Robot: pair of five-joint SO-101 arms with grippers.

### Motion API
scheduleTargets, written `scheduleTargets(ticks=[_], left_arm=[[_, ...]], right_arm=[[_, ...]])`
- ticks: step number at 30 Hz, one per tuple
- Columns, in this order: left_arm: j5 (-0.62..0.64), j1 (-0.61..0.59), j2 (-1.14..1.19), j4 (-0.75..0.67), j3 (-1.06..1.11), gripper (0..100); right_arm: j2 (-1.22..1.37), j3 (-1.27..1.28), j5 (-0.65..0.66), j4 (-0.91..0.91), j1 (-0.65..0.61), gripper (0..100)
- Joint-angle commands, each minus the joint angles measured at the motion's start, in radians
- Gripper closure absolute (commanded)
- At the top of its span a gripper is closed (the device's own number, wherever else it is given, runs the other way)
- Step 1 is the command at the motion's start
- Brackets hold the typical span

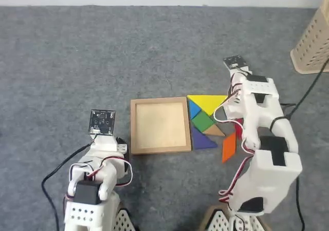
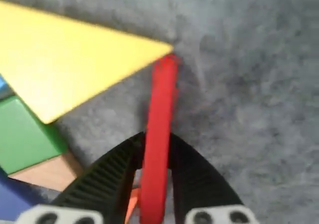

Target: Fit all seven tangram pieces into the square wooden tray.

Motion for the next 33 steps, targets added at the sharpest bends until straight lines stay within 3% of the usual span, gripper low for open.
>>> scheduleTargets(ticks=[1,9,13,17,23,29,33], left_arm=[[-0.002,-0.002,-0.015,-0.028,-0.008,99],[-0.002,-0.002,-0.015,-0.028,-0.008,99],[-0.002,-0.002,-0.015,-0.028,-0.008,99],[-0.002,-0.002,-0.015,-0.028,-0.008,99],[-0.002,-0.002,-0.015,-0.028,-0.008,99],[-0.002,-0.002,-0.015,-0.028,-0.008,99],[-0.002,-0.002,-0.015,-0.028,-0.008,99]], right_arm=[[0.001,-0.032,-0.052,0.005,0.015,99.3],[-0.243,-0.029,-0.068,0.113,-0.062,99.4],[-0.412,-0.031,-0.063,0.163,-0.213,99.3],[-0.489,-0.032,0.025,0.170,-0.404,99.3],[-0.472,-0.040,0.161,0.038,-0.596,99.3],[-0.325,-0.043,0.278,-0.145,-0.659,99.3],[-0.209,-0.080,0.364,-0.156,-0.676,99.1]])
